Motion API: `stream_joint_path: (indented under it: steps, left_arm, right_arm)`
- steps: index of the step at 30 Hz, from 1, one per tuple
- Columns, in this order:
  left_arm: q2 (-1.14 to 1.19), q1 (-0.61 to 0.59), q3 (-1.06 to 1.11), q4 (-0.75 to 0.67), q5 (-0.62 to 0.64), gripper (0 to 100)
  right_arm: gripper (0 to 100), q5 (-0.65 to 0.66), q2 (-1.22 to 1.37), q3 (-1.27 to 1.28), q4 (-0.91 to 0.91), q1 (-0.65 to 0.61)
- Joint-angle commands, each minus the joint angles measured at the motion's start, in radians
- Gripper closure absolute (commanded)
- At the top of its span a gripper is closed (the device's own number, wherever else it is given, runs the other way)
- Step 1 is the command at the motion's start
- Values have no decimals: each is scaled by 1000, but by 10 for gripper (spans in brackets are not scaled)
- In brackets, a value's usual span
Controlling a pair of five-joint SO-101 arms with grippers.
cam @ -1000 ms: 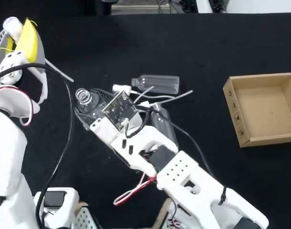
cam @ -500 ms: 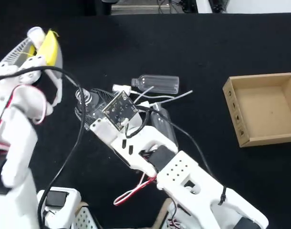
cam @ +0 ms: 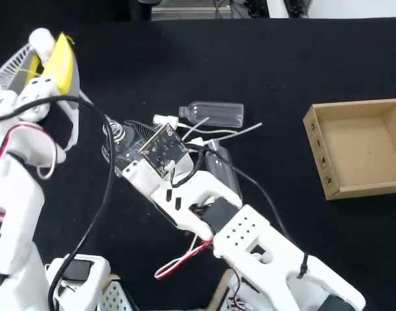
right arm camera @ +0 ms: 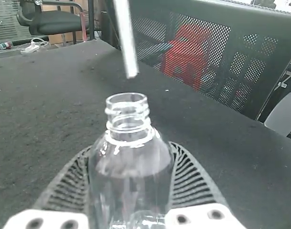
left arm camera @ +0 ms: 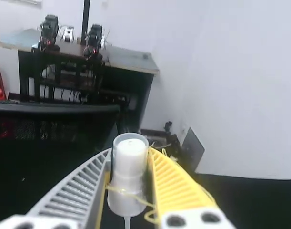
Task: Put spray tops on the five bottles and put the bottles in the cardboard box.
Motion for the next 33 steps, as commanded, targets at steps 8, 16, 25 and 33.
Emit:
stream_joint_path:
  steps: [8,16,25,33]
  left_arm:
    - [0,16,84,34,-6,970]
    - [0,18,113,11,-6,970]
    - [-9,171,266,107,31,970]
    - [-89,173,306,106,97,789]
  right_arm:
    - [988,-5,4,-79,-34,-9]
    - [988,-5,2,-81,-32,-11]
    - [988,-83,-93,-81,8,-8]
    - [988,-86,-119,-81,40,-8]
